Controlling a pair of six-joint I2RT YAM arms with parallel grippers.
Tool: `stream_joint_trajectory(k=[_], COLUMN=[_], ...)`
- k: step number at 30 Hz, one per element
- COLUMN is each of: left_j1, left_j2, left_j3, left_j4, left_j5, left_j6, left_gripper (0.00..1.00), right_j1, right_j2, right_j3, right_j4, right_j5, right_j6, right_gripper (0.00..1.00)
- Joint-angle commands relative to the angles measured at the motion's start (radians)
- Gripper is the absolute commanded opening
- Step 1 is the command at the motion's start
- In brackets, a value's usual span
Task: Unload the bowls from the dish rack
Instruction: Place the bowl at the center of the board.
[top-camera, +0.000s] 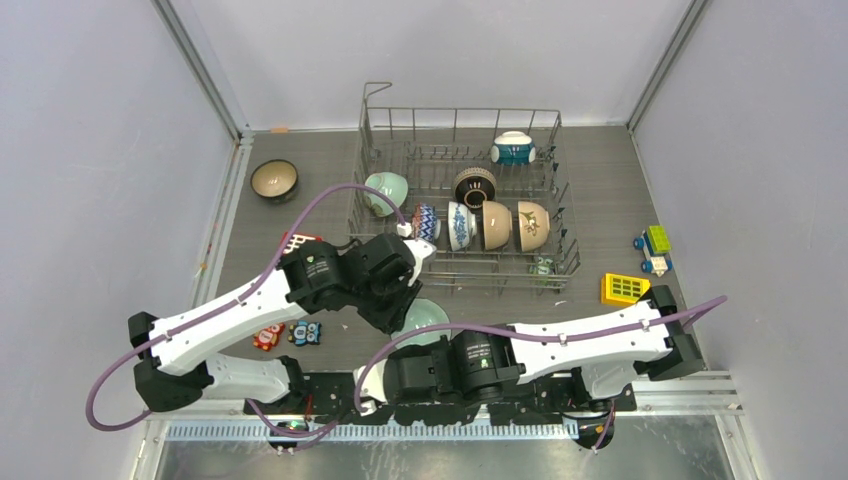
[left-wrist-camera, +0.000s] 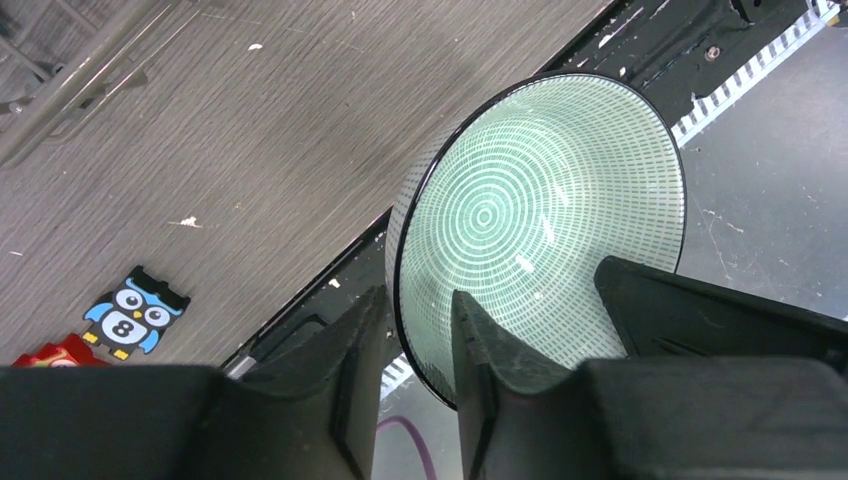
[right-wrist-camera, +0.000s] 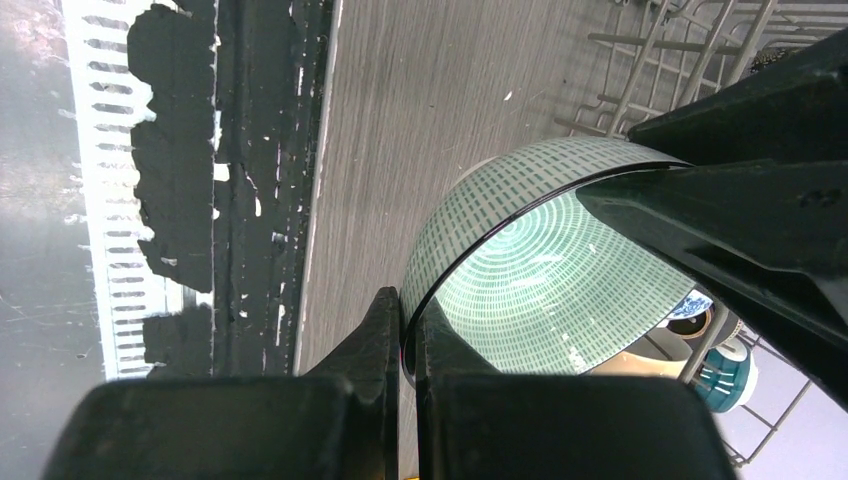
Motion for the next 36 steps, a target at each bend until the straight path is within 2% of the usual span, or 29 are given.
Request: stream_joint_trajectory(k=[1, 4, 6, 8, 15, 18, 19, 20, 23, 25, 31, 36], left_j1=[-0.008, -0.008, -0.008, -0.008, -0.007, -0.006, -0.005, -0.002, 0.027, 0.068, 0.289, 0.391], left_j2=[0.001, 0.003, 0.002, -0.002, -0.036, -0.056, -0.063, -0.073, -0.109, -0.151, -0.268, -0.296], left_j3=[0.009, 0.013, 0.014, 0.013, 0.012, 0.023, 0.03, 0.037, 0.061, 0.064, 0.071, 0.085], left_j4=[0.03, 0.033, 0.038, 0.044, 0.054, 0.042, 0.035, 0.025, 0.005, 0.004, 0.029, 0.021], left_j5=[0.005, 0.004, 0.0, -0.01, -0.082, -0.144, -0.171, -0.199, -0.29, -0.35, -0.429, -0.562], left_j6=[0.0, -0.003, -0.009, -0.017, -0.054, -0.067, -0.07, -0.073, -0.082, -0.083, -0.061, -0.033], left_gripper=[0.27, 0.17, 0.05, 0.0, 0.0, 0.0, 0.0, 0.0, 0.0, 0.0, 0.0, 0.0], right_j1=[0.01, 0.014, 0.017, 0.025, 0.054, 0.054, 0.054, 0.055, 0.055, 0.047, -0.064, -0.141], right_j2=[-0.006, -0.006, -0.004, 0.003, 0.014, -0.017, -0.03, -0.043, -0.098, -0.153, -0.326, -0.429], right_j3=[0.05, 0.048, 0.049, 0.057, 0.103, 0.125, 0.133, 0.141, 0.121, 0.048, -0.166, -0.278], right_j4=[0.019, 0.021, 0.023, 0.017, 0.008, 0.026, 0.032, 0.039, 0.097, 0.198, 0.54, 0.733], right_j5=[0.051, 0.059, 0.065, 0.07, 0.052, 0.021, 0.011, 0.006, 0.01, 0.039, -0.04, -0.05], right_j6=[-0.022, -0.021, -0.015, 0.0, 0.068, 0.106, 0.119, 0.134, 0.177, 0.207, 0.345, 0.415], right_gripper=[0.01, 0.01, 0.06, 0.18, 0.7, 0.82, 0.94, 0.97, 0.99, 1.0, 1.0, 1.0])
